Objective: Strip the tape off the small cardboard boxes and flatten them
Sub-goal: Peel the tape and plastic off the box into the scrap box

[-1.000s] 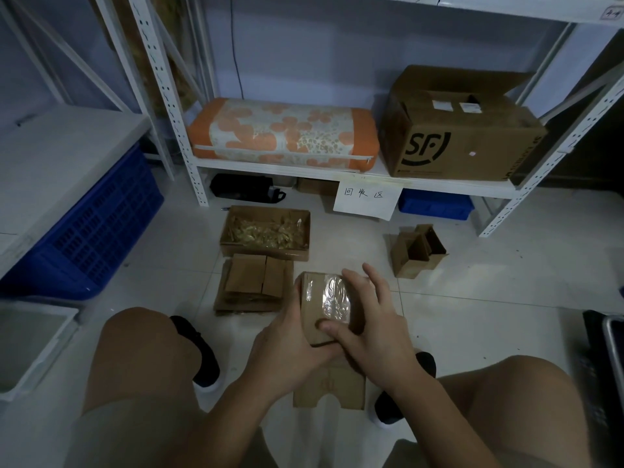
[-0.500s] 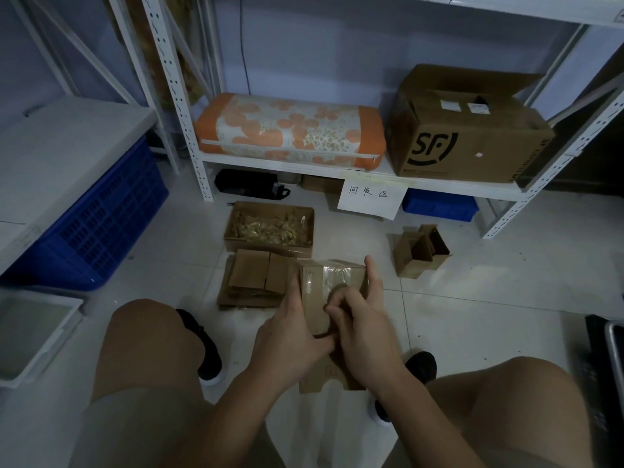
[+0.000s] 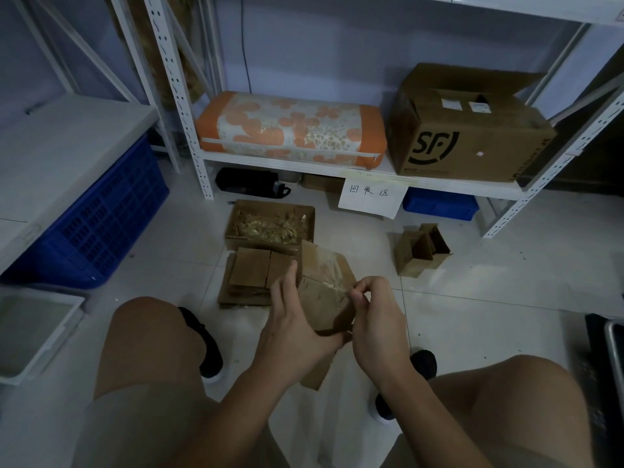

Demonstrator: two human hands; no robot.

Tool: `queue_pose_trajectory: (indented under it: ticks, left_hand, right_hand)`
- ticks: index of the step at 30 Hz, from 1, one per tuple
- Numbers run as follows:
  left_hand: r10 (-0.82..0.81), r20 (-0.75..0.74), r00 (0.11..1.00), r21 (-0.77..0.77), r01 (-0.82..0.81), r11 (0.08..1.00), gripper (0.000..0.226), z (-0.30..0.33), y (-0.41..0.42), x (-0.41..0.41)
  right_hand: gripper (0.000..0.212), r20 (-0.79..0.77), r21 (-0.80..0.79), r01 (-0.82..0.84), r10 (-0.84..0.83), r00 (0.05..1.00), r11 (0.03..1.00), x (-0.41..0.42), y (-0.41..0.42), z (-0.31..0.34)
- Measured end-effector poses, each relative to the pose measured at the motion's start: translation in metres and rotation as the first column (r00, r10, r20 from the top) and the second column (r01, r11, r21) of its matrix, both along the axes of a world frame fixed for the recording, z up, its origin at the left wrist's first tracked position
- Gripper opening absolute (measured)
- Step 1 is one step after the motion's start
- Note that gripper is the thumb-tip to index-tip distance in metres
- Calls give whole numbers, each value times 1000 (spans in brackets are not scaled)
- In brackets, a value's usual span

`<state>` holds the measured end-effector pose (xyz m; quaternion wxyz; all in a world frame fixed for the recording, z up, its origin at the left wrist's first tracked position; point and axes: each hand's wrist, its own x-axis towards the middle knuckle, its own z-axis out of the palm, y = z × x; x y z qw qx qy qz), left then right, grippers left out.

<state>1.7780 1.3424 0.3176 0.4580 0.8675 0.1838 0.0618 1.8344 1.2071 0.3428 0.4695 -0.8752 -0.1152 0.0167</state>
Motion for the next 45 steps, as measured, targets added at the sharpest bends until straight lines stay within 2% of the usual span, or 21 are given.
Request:
queue_pose_trajectory:
  ticks: [5,9,11,13,15,17,18,21,23,26,28,33,36,39,45]
  left_hand:
    - [69,72,995,198,-82,977,141,2,-5,4]
    - [25,28,999,385,-34,922,144,1,-4,7]
    - [-8,19,1000,427,-1,904,138,-2,-2,7]
    - [-39,10,999,422,31,906,127,-6,1,6]
    - [-53,-12,999,371,53,927,118,-8,1,5]
    - [-50,-30,998,295,56,954,115,-9,-2,5]
    - [-46,-39,998,266,54,963,115,-10,-3,5]
    - [-53,-74,996,239,69,969,114,-9,-7,7]
    - [-68,-93,993,244,89,966,110,-7,-7,7]
    - [-68,-92,993,260,90,961,97,-6,-8,4]
    - [-58,-89,994,258,79,963,93,-6,-8,3]
    - [-48,-97,994,238,70,969,97,-6,-5,3]
    - [-68,-102,992,263,93,960,91,-10,-6,5]
    - [-77,-87,993,279,98,955,95,-15,-6,6]
    - [-66,-97,993,267,90,960,114,-22,-2,8]
  right_hand:
    - [19,15,39,-10,9,1000,999,-2,3,2]
    - [19,-2,81,-20,20,1000,997,-2,-1,-1]
    - [17,-10,56,-42,43,999,998,-2,-5,-5]
    - [16,-32,-20,-88,88,996,996,-1,-10,-4]
    - [20,-1,-233,-156,160,987,960,1,-14,1]
    - [12,127,-452,-159,240,962,878,1,-15,5]
    - [8,205,-479,-142,267,941,867,1,-14,6]
    - [7,305,-411,-155,296,905,898,-4,-10,7]
    - [5,244,-368,-224,326,913,903,-7,-7,7]
    - [15,75,-285,-306,339,938,909,-8,-3,1]
    - [18,41,-238,-314,333,942,919,-9,0,-3]
    - [25,-26,-130,-255,254,967,958,-7,0,-3]
    - [23,-47,-166,-263,259,965,950,-6,2,-2]
    - [23,-71,-188,-255,246,967,948,-5,3,-1]
    - [15,-103,33,-135,138,985,990,1,1,3]
